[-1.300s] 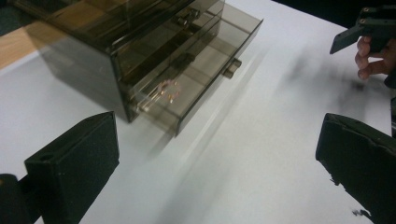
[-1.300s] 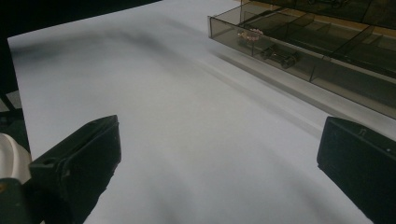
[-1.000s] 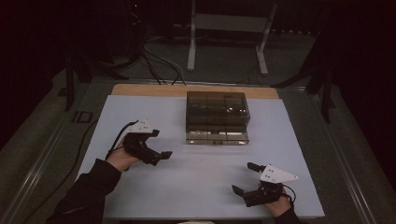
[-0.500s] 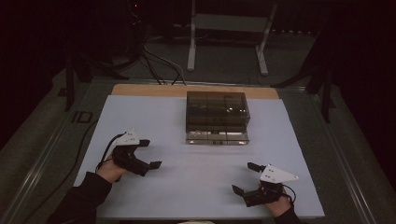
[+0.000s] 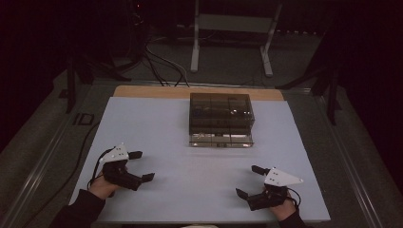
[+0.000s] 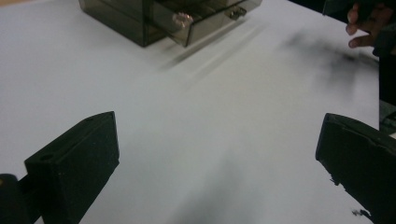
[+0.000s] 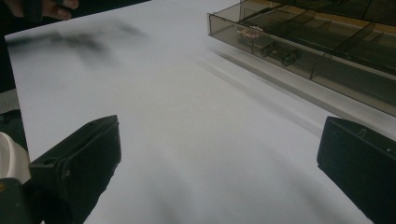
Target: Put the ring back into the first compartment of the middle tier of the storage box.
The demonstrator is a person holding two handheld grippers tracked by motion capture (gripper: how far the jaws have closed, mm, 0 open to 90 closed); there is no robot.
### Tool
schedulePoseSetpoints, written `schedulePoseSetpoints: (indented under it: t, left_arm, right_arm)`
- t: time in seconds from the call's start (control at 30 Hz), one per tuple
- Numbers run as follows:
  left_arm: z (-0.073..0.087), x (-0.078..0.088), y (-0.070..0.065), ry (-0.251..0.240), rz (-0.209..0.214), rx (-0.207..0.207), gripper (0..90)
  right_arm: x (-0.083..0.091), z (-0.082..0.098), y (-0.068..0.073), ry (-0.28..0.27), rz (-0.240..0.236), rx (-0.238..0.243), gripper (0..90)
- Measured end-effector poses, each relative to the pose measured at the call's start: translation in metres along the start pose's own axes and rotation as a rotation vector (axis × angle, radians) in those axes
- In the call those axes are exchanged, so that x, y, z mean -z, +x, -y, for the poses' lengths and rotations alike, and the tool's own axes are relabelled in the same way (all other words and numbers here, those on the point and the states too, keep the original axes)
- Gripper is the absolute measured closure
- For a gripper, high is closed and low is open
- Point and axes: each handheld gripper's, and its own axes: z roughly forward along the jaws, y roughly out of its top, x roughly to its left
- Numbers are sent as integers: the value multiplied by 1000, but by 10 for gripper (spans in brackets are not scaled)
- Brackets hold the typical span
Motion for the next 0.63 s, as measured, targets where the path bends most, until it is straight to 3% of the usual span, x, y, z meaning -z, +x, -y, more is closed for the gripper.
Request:
schedulePoseSetpoints:
  t: [0.17, 0.37, 0.53, 0.63]
  left_arm:
    - [14, 7, -5, 19, 0, -4, 11]
    - [31, 19, -10, 6, -41, 26, 11]
    - [41, 21, -7, -1, -69, 49, 11]
    - [41, 20, -5, -10, -63, 55, 11]
  right_arm:
    - [0, 0, 0, 2, -1, 2, 0]
    - [0, 0, 0, 4, -1, 3, 0]
    - [0, 0, 0, 0, 6, 3, 0]
    - [0, 0, 0, 4, 4, 6, 0]
